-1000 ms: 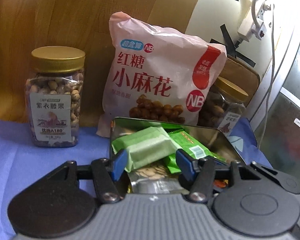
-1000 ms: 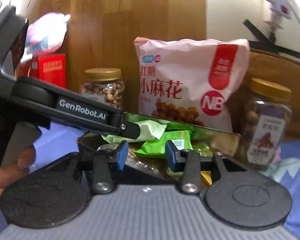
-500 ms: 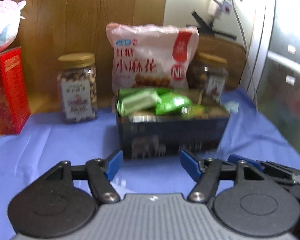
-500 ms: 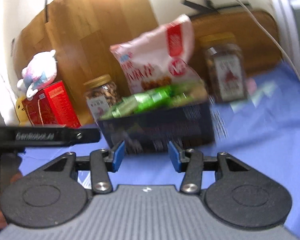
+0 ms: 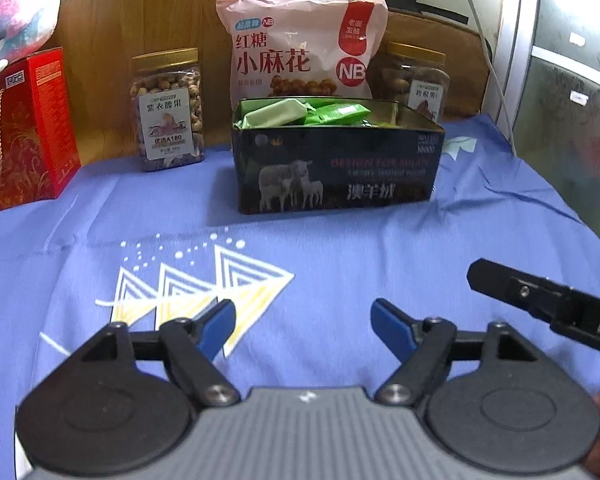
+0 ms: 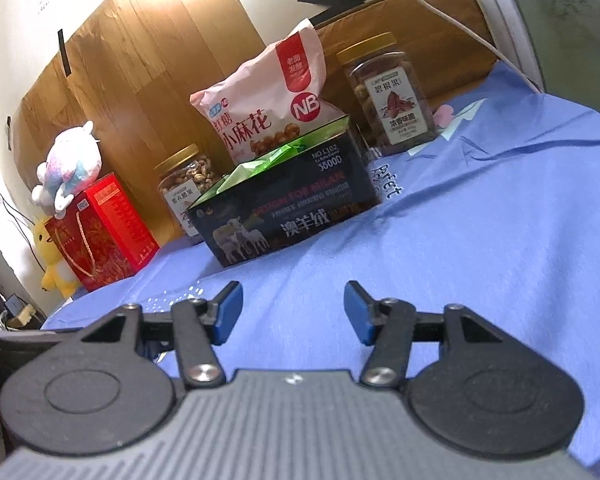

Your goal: Organize snacks

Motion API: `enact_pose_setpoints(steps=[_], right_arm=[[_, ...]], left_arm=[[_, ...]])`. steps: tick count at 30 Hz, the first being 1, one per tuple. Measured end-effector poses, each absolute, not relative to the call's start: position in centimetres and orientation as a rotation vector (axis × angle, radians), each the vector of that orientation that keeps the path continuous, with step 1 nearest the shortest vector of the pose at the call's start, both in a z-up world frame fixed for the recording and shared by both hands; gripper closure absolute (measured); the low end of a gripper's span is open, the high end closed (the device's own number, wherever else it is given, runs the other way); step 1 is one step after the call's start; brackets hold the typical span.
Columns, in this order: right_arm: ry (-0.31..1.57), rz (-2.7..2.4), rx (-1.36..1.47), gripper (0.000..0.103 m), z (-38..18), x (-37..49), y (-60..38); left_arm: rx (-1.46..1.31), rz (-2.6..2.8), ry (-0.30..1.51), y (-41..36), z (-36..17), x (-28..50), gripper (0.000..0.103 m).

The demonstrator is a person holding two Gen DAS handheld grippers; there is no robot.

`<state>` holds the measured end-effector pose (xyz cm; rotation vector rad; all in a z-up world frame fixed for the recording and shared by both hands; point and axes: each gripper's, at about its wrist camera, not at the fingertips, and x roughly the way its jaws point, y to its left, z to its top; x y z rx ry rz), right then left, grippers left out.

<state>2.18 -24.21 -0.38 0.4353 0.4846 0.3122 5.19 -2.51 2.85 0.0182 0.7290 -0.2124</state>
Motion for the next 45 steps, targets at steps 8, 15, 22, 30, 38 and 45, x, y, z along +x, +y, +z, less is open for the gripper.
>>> enact_pose_setpoints(steps=[8, 15, 22, 30, 38, 45], right_arm=[[0.483, 0.334, 0.429, 0.044, -0.4, 1.1, -23.7], [0.445, 0.324, 0.416, 0.044, -0.1, 0.3, -23.5], [0.412, 0.323, 0.407, 0.043, 0.3, -0.3, -23.3], [0.399, 0.326, 0.400, 0.043, 0.5, -0.6, -22.9], [0.377, 0.325, 0.395, 0.039, 0.8, -1.0, -22.8], [0.365, 0.322, 0.390, 0.039, 0.9, -1.3, -22.5]], left_arm=[[0.054, -0.182, 0.720, -3.0, 2.7, 3.7, 0.017], [0.069, -0.162, 0.718, -2.9, 2.5, 3.1, 0.006], [0.087, -0.145, 0.723, -2.9, 2.3, 2.6, 0.000], [0.100, -0.113, 0.713, -2.6, 2.2, 2.3, 0.000], [0.120, -0.071, 0.691, -2.5, 2.5, 1.9, 0.000], [0.124, -0.063, 0.683, -2.4, 2.5, 1.6, 0.000]])
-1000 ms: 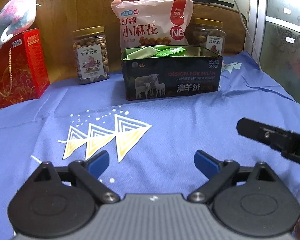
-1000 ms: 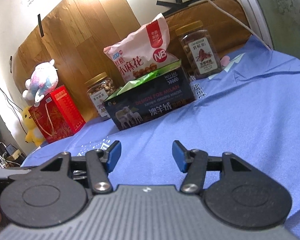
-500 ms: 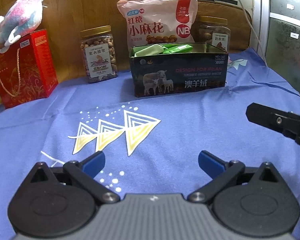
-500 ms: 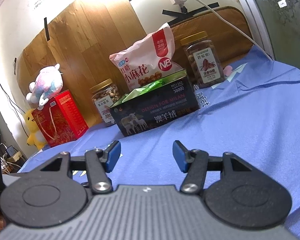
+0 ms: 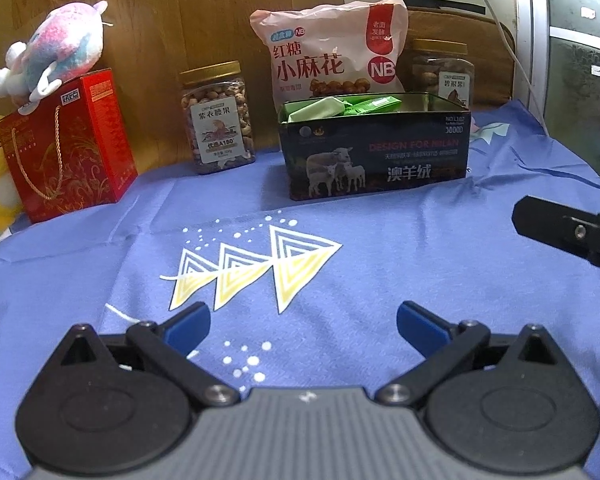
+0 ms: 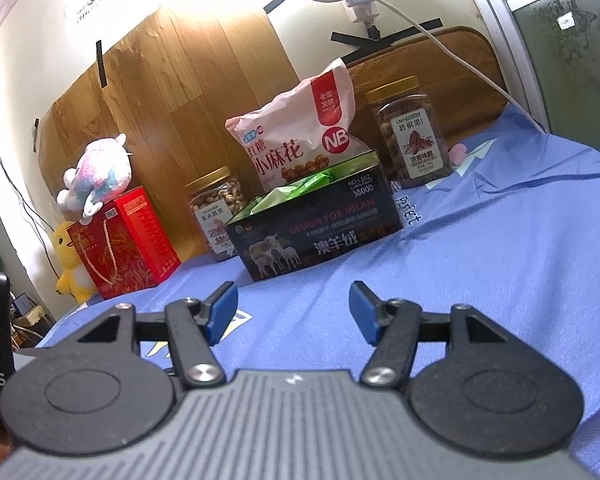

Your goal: Organize snacks

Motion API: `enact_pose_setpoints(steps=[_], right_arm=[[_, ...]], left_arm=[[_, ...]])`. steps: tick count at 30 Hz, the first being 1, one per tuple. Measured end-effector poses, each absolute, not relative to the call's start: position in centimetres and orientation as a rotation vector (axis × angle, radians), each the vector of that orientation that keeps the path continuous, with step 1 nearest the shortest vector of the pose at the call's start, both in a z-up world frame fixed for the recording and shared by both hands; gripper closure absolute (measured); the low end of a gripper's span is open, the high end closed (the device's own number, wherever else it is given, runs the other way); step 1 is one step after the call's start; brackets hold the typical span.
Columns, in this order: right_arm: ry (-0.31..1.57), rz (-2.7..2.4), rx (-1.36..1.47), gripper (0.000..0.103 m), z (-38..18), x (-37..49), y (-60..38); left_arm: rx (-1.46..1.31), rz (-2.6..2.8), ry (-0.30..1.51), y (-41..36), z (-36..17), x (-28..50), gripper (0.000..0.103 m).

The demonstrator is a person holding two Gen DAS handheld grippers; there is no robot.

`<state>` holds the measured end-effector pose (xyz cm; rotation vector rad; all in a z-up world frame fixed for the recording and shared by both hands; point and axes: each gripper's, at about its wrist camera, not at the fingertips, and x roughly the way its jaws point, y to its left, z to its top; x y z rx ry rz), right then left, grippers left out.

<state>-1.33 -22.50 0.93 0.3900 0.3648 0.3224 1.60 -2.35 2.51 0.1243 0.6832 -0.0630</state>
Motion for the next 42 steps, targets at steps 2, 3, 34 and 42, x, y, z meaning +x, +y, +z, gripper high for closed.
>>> enact_pose_setpoints(steps=[2, 3, 34, 42], right_arm=[[0.366, 0.322, 0.391, 0.039, 0.9, -1.3, -22.5], [0.368, 0.321, 0.392, 0.039, 0.9, -1.4, -22.4], [0.366, 0.309, 0.415, 0.035, 0.7, -1.7, -22.4], [0.367, 0.308, 0.418, 0.034, 0.6, -1.7, -22.4]], left_arm=[[0.134, -0.059, 0.684, -2.4, 2.5, 1.6, 0.000], [0.138, -0.059, 0.682, -2.5, 2.5, 1.5, 0.000], [0.170, -0.042, 0.650, -2.4, 2.4, -0.2, 0.000], [0.184, -0.042, 0.655, -2.5, 2.3, -0.2, 0.000]])
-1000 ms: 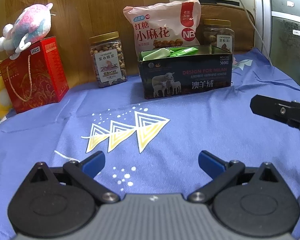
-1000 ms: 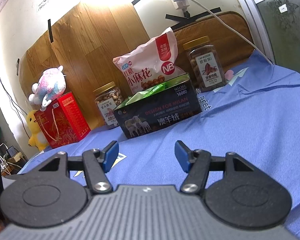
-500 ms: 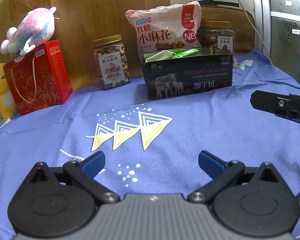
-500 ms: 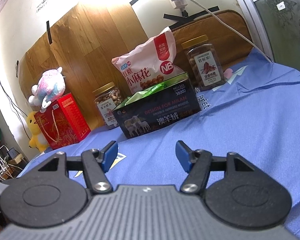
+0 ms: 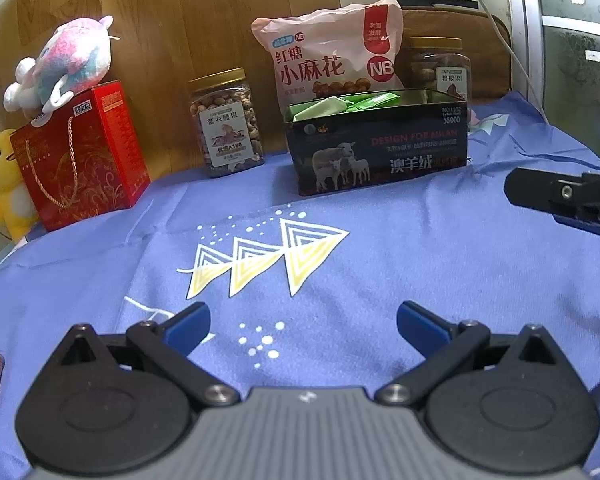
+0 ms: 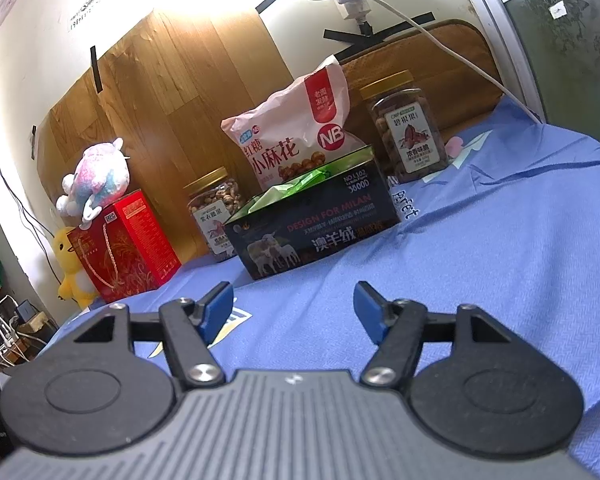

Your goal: Organize snacks

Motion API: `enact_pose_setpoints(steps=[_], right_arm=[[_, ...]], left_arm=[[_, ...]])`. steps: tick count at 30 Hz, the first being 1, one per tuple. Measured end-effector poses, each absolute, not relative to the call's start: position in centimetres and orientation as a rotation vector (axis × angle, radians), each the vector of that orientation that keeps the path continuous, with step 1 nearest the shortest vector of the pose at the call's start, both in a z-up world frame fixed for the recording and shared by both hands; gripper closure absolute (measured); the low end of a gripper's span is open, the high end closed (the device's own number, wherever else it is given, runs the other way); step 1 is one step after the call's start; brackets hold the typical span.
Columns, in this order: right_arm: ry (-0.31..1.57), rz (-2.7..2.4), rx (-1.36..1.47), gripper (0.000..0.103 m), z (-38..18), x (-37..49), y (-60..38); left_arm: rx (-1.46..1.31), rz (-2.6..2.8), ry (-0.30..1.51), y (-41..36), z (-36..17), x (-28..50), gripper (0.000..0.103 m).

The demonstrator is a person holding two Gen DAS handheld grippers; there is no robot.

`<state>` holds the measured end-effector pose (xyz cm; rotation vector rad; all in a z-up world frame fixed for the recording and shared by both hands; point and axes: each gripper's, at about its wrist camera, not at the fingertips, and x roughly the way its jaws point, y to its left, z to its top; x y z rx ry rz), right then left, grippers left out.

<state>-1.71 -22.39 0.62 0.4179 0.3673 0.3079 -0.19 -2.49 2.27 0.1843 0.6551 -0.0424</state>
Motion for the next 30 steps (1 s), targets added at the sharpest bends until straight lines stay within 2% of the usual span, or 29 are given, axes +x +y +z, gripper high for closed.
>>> enact_pose_setpoints(steps=[30], right_arm=[[0.371, 0.300, 0.429, 0.031, 0.27, -1.79, -22.51]], left_arm=[[0.247, -0.003, 0.636, -2.89, 2.04, -0.45, 0.000]])
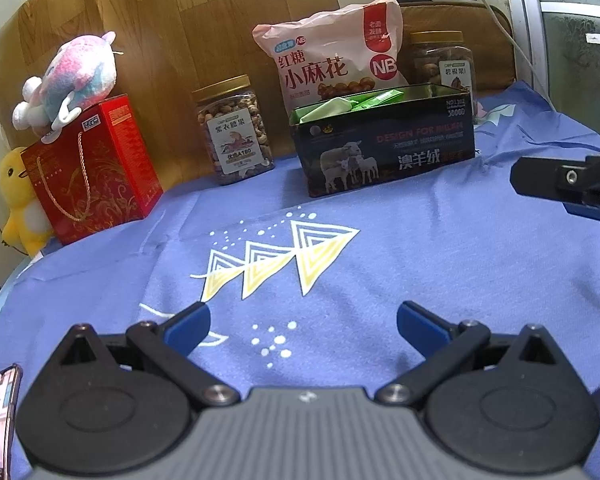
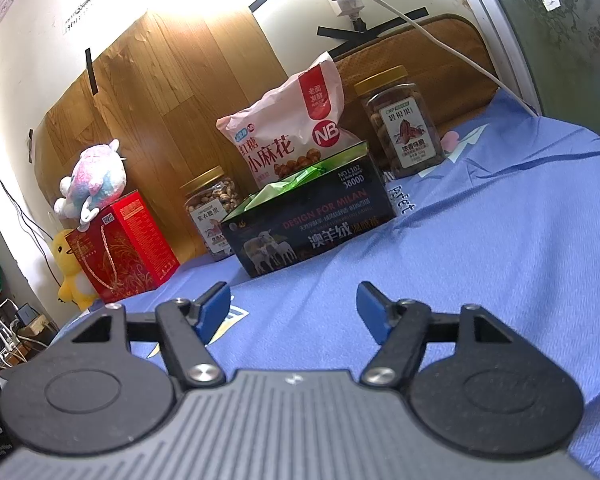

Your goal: Organize snacks

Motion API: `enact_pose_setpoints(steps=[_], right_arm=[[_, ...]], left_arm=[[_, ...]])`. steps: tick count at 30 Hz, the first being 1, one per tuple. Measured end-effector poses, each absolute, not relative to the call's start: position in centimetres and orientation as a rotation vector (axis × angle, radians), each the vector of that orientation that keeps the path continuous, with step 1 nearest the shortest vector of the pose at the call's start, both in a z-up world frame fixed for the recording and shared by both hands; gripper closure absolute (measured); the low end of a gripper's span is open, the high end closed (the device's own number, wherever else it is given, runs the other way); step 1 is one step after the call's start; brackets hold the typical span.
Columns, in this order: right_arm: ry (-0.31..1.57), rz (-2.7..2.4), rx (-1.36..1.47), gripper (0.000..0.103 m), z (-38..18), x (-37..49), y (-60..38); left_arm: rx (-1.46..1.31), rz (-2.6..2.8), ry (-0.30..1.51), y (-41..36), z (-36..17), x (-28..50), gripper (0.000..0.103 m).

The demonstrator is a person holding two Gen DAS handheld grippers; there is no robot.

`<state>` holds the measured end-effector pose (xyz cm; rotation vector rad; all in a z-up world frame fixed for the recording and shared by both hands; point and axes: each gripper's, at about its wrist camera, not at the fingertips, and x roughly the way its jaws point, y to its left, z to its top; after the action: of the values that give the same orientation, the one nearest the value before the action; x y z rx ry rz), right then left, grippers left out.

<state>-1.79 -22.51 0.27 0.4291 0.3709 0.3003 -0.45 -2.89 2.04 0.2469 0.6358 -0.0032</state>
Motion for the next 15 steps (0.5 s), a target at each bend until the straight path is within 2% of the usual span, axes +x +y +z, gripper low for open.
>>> enact_pose_setpoints(steps=[15], right_arm=[[0.373, 0.297, 0.431, 0.030, 0.13, -1.89, -22.51]], left_arm=[[0.255, 0.034, 0.621, -2.86, 2.07, -0.47, 0.000]])
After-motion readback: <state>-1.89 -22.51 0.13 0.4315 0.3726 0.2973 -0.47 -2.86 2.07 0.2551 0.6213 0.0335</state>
